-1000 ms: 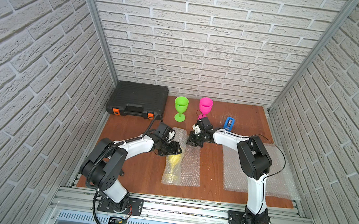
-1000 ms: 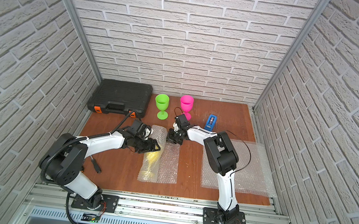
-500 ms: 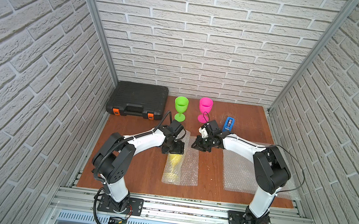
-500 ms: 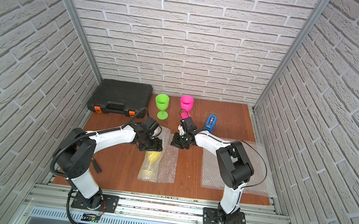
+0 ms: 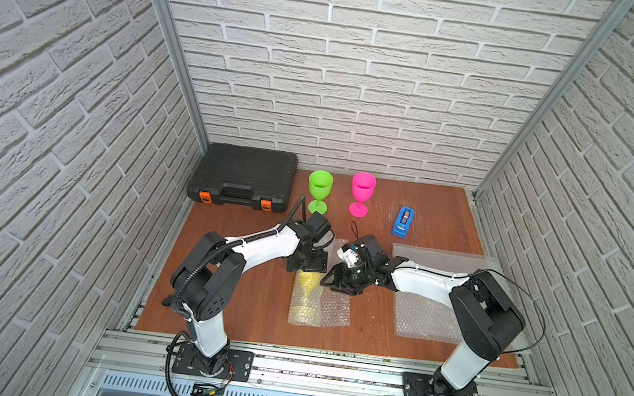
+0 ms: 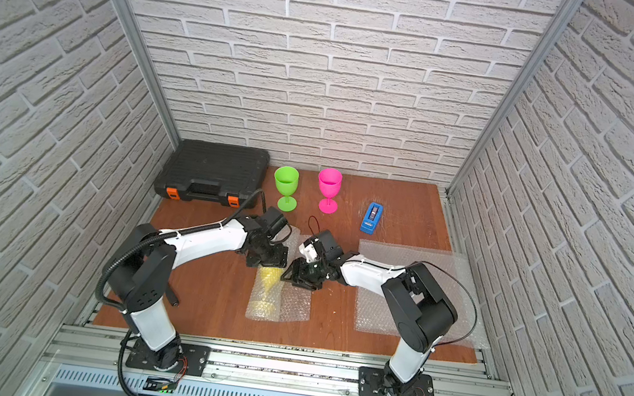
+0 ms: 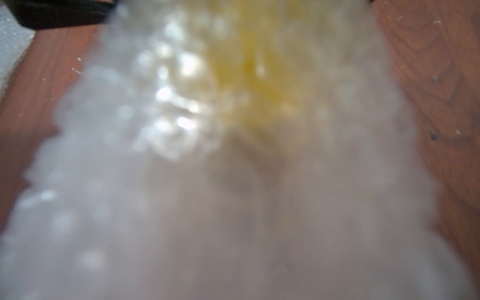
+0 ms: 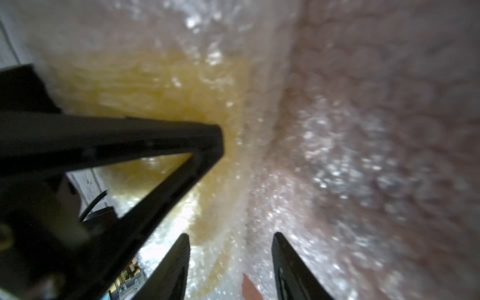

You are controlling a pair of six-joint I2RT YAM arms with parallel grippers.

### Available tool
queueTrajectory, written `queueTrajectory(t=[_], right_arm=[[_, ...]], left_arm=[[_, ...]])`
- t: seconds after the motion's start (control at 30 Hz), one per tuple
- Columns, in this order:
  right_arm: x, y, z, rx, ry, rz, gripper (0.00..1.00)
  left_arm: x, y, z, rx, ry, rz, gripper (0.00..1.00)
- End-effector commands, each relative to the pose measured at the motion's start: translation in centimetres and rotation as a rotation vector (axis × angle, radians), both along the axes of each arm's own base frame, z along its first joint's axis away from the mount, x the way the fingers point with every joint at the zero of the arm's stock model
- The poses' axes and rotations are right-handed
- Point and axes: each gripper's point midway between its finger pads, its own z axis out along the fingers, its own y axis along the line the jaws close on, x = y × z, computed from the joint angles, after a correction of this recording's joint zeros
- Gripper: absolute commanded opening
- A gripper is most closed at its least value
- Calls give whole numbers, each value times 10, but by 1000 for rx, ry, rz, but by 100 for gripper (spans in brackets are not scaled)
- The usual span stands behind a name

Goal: Wrap wine glasses in bubble wrap
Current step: Wrap the wine glass in bubble wrap.

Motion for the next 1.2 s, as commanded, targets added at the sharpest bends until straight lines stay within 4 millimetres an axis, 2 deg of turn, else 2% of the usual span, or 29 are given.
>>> queueTrajectory(t=[0.0, 0.2, 0.33, 0.43, 0.63, 0.83, 1.07, 1.17], right_arm=[[6, 17, 9, 86, -20, -3, 49], [6, 10, -3, 18, -16, -11, 24], [5, 1, -8, -34, -20, -15, 16], [5, -4, -11, -55, -17, -19, 14], [5, -16, -16, -76, -6, -34, 13], [7, -27, -19, -85, 3, -52, 13], [8, -34, -24, -91, 12, -79, 12], [8, -35, -26, -92, 18, -81, 12]], left_arm=[[-18, 22, -19, 115, 89, 20, 79], [-15, 21, -13, 107, 73, 11, 80], [-11, 20, -1, 98, 42, 2, 92], [-8, 19, 10, 84, 10, 1, 98], [-3, 20, 33, 59, -47, 12, 98], [-1, 20, 47, 29, -81, 32, 98], [-4, 29, 50, 39, -100, 121, 98], [-5, 21, 48, -14, -107, 142, 98]])
